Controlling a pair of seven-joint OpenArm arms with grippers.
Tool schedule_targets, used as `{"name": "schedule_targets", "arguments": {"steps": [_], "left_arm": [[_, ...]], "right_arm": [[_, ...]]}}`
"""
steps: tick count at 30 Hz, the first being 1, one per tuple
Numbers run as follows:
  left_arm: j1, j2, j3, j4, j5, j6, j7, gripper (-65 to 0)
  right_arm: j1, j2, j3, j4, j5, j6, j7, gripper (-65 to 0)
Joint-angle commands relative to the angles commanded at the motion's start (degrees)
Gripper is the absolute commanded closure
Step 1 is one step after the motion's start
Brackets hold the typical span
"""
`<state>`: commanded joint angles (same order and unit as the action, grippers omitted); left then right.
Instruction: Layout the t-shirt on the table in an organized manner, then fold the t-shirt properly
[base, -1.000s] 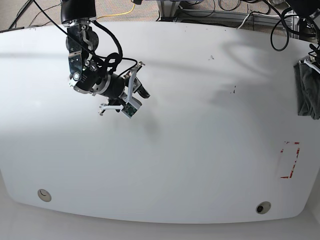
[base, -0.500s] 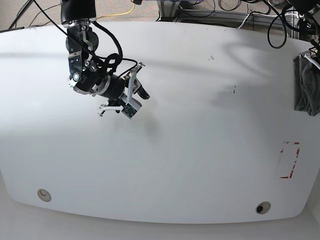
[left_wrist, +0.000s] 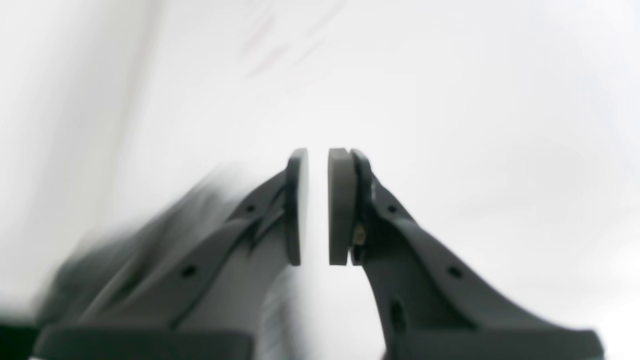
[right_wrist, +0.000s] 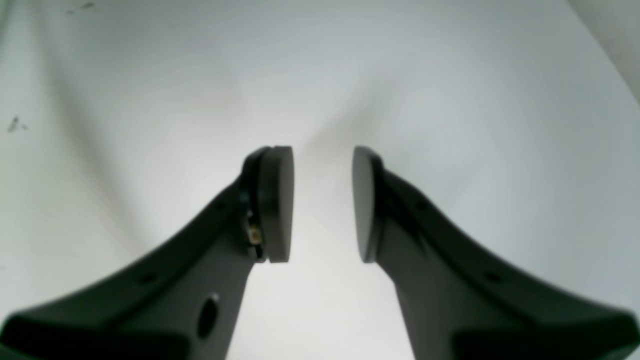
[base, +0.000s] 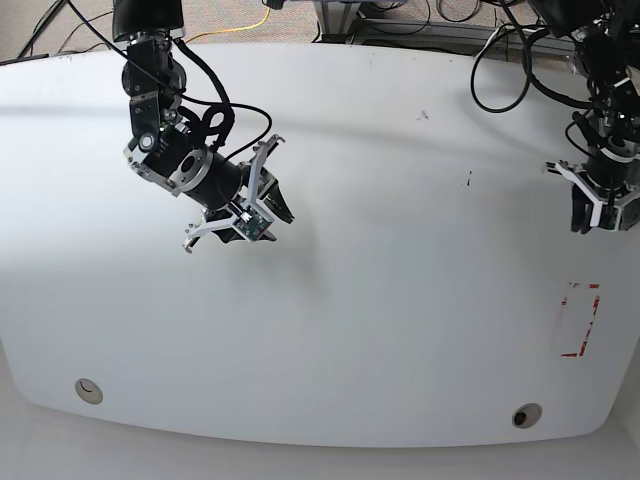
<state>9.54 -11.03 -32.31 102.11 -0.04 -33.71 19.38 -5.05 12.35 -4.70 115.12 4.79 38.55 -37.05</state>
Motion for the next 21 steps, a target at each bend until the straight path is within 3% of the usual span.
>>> {"name": "schedule_targets", "arguments": {"steps": [4,8,13,21], "left_arm": [[1.8,1.7,3.3,2.5,-0.2,2.9,-2.4,-6.0],[5.1,4.2,4.1,5.4,-0.2,3.4,-3.9,-5.8],[9.1,6.2,5.3,8.3,-0.2,3.3,-3.7,-5.7],[19.2,7.5,6.9,13.0,-0.5,3.2,-3.9,-5.7]], "right_arm": [[-2.7,-1.9,0.1,0.0,-7.6,0.0,6.1,-18.5],[-6.2,-2.3,0.2,0.2,-10.9,-0.88,10.9,-16.3],[-10.0,-1.8,2.7,0.4,-9.9,-3.96,13.2,-5.2],[-18.6,-0.4,13.5,0.9,-4.3,-3.52,13.3,-4.8]]}}
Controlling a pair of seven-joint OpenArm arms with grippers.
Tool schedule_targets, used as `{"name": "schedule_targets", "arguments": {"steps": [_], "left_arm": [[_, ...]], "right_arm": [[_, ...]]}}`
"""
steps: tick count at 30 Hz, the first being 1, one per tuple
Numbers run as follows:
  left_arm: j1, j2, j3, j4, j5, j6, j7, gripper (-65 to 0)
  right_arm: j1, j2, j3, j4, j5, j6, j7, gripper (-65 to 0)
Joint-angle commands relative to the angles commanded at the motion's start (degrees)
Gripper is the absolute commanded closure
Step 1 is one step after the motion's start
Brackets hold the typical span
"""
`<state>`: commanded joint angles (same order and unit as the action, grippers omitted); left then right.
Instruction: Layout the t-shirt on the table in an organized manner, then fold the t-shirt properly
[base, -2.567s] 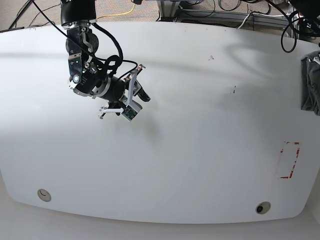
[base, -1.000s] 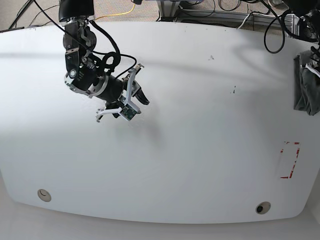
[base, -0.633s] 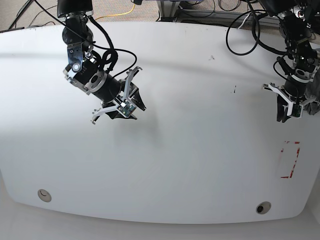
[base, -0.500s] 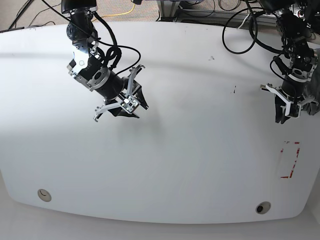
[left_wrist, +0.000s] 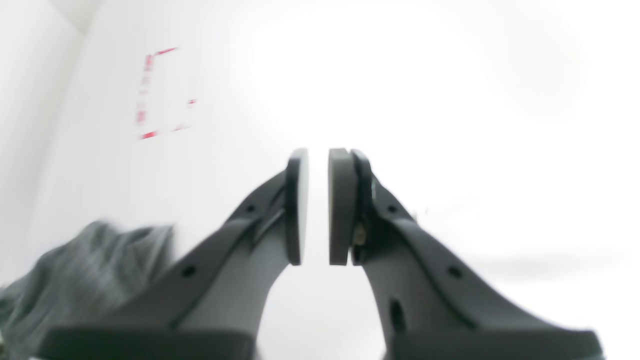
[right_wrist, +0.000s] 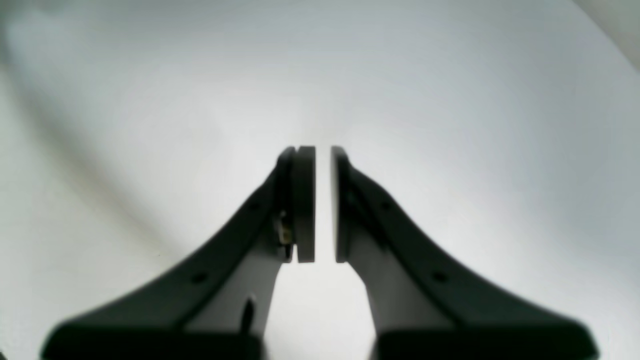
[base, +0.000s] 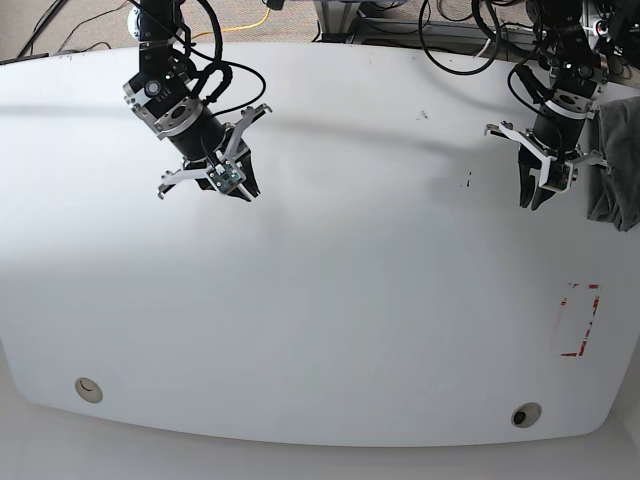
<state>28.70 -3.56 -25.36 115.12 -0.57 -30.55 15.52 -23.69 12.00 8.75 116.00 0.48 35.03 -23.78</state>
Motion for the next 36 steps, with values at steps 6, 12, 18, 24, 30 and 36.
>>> {"name": "schedule_targets", "arguments": {"steps": [6,12,18,24,30,36], "left_arm": [[7.3,0.2,0.0,0.3,-0.1,0.0,0.0,-5.7],[15.4,0.3,-0.2,0.5,-0.1,0.0,-0.1,-5.6],[23.8,2.3,-0.3,0.6,-0.2,0.0,-0.2,-5.6],[32.7,5.3,-0.3,0.4,0.0,0.0,-0.2,-5.6],[37.6,5.7,0.4,-0.9,0.3,0.0,0.3,-5.7],[38.0,6.0,1.5,-8.4,0.5,0.1,0.3,-6.0]], "right_arm": [[-7.4,3.8,4.4,0.0,7.8,0.97,-0.4,-4.8],[-14.9,5.8,6.1,0.1,12.9,1.05,-0.4,-4.8],[-23.0,8.4,6.5,0.1,17.7,1.14,-0.4,-4.8],[-32.5,9.2,6.4,-0.1,20.3,1.23,-0.4,-4.8],[-39.6,9.1,4.1,-1.2,20.0,1.23,-0.4,-4.8],[-42.2,9.1,-0.2,-4.7,16.9,1.23,-0.4,-4.8]]}}
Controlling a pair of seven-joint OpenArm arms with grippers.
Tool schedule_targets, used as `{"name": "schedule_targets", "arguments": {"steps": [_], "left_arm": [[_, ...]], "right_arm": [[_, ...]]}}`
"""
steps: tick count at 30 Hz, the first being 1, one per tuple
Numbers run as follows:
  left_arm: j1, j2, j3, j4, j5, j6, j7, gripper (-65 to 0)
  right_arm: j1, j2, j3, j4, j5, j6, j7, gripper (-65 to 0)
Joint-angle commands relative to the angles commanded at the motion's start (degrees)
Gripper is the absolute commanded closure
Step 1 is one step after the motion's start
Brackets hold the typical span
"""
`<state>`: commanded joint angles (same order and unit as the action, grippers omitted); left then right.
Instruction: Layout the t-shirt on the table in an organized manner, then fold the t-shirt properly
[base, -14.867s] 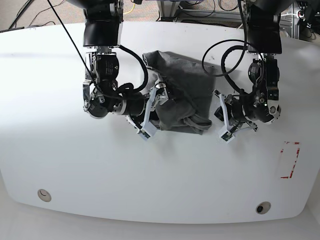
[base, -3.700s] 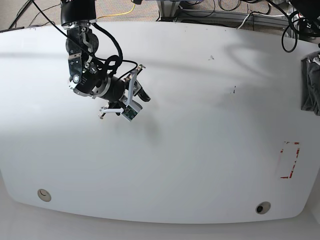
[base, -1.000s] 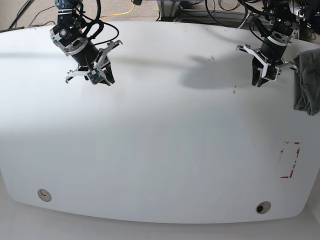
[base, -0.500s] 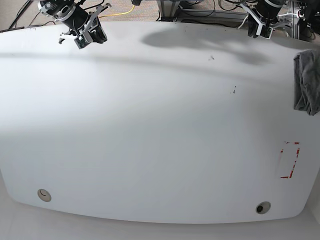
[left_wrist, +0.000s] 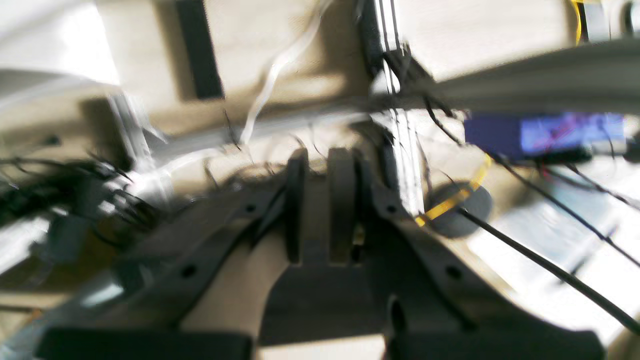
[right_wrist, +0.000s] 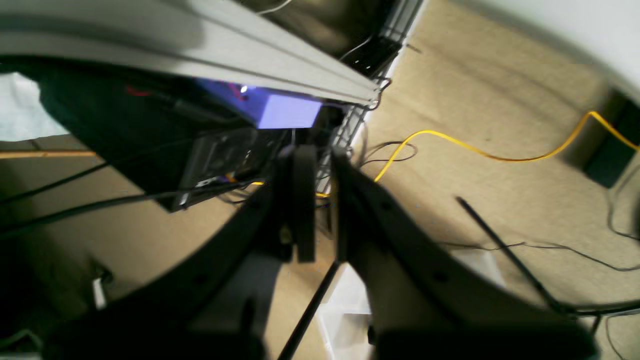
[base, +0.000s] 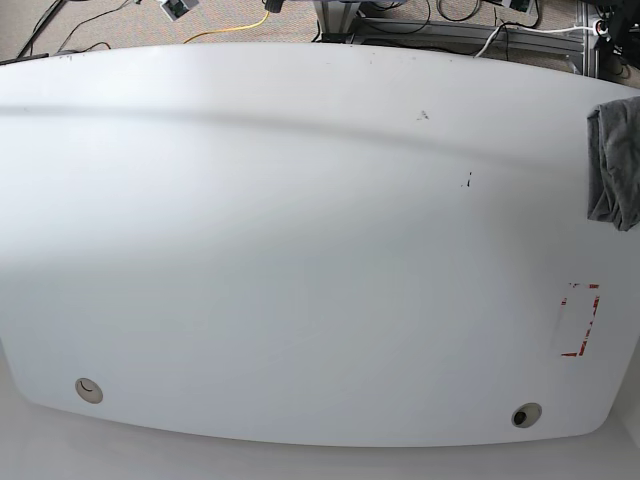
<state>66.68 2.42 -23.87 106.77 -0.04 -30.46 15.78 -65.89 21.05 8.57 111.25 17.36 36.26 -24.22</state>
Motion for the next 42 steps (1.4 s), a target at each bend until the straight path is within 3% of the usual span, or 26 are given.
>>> {"name": "schedule_targets", "arguments": {"steps": [6,21,28,33,40,42], "left_arm": [[-7.4,-1.7,1.9,-9.8,3.9,0.3,0.0,-6.0],[-25.7,-2.4,1.9,-37.5,11.2,0.0,-0.4,-6.1],[-32.4,-3.3,3.8,-48.4,11.8,0.5,-2.5,-6.1],[-37.6,-3.3,4.1,-58.0,11.8,4.7,-2.8,-6.1],[-43.8,-4.4,5.7,-70.4,11.7,6.1,-6.2,-6.1],[-45.6,-4.6,5.8,-73.9,11.7,8.2,-6.9,-6.1]], "right_arm": [[6.2,-0.5,-4.3,-10.6,-4.4,-0.35,0.2,-4.8],[22.2,-1.6,-8.3,-36.0,-5.0,-0.26,0.5,-4.6],[29.3,-2.1,-12.5,-50.8,-5.0,-0.62,5.7,-4.6],[34.1,-3.5,-15.7,-60.7,-5.0,-2.9,9.9,-4.6],[38.6,-4.1,-19.3,-69.6,-4.9,-5.89,13.9,-4.8],[39.6,-4.2,-20.1,-71.1,-4.7,-6.77,14.3,-4.8]]}}
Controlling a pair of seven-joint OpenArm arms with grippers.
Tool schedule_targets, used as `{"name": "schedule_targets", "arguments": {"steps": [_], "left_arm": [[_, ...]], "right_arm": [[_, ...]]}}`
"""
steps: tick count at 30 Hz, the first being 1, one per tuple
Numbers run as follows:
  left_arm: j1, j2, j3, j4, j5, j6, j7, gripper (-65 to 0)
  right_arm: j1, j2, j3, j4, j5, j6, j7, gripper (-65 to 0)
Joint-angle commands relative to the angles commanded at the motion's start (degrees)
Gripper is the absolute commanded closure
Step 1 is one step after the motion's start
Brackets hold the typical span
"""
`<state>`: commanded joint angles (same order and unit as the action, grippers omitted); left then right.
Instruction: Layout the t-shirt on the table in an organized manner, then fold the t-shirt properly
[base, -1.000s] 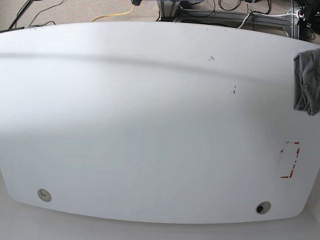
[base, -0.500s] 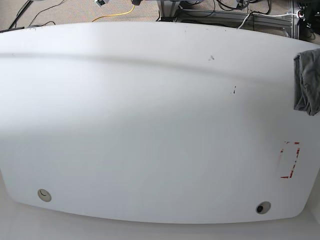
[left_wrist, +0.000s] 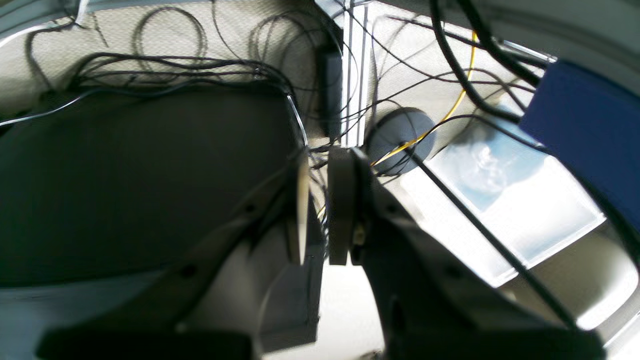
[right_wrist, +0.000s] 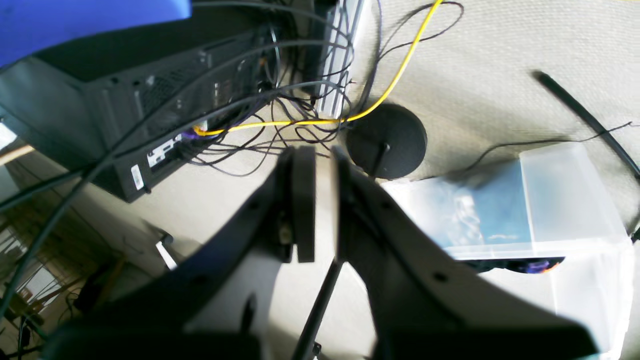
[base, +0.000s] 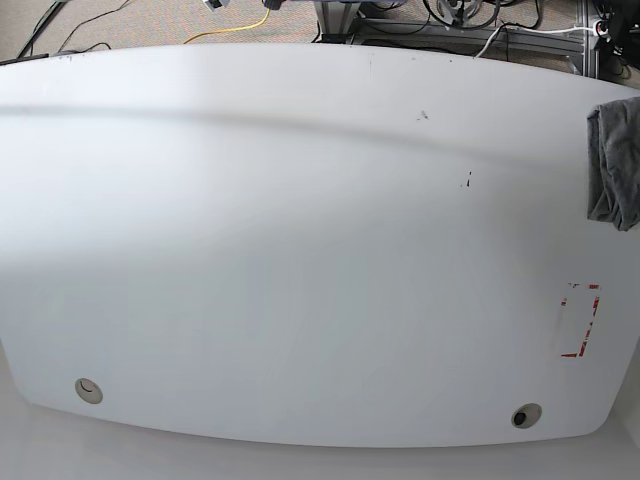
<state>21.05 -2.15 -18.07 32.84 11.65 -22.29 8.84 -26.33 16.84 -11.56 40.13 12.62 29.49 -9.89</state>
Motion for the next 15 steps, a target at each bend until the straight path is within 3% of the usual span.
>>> {"name": "schedule_targets", "arguments": {"steps": [3,5,8,10,13,15], "left_arm": [[-3.3,-0.8,0.0,-5.4,0.0,4.7,-1.6,-6.1],[-4.4,-1.7,0.0,-7.9,0.0,6.0,-2.8,-6.3],[-6.6,-2.2,0.1,-12.5,0.0,6.2,-4.6,-6.3],[-8.2,-2.2,0.1,-15.2,0.0,6.2,-5.0,-6.3],[-9.8,-2.3,0.1,-16.8,0.1,6.3,-5.0,-6.3],[-10.2,-2.2,0.1,-16.9,0.1,6.4,-4.8,-6.3]], "right_arm": [[1.8,-1.1,0.1,-2.6,-0.2,-1.05,0.3,-4.8],[2.7,-1.4,0.0,-3.7,-0.2,-1.14,0.3,-4.8],[4.1,-1.8,0.0,-5.6,-0.2,-2.11,0.3,-4.8],[5.6,-1.9,-0.1,-7.8,-0.2,-4.22,0.3,-4.9],[6.9,-3.2,-0.2,-9.6,-0.2,-5.89,0.4,-4.9],[7.6,-3.4,-0.2,-10.0,-0.2,-6.33,0.4,-4.9]]}}
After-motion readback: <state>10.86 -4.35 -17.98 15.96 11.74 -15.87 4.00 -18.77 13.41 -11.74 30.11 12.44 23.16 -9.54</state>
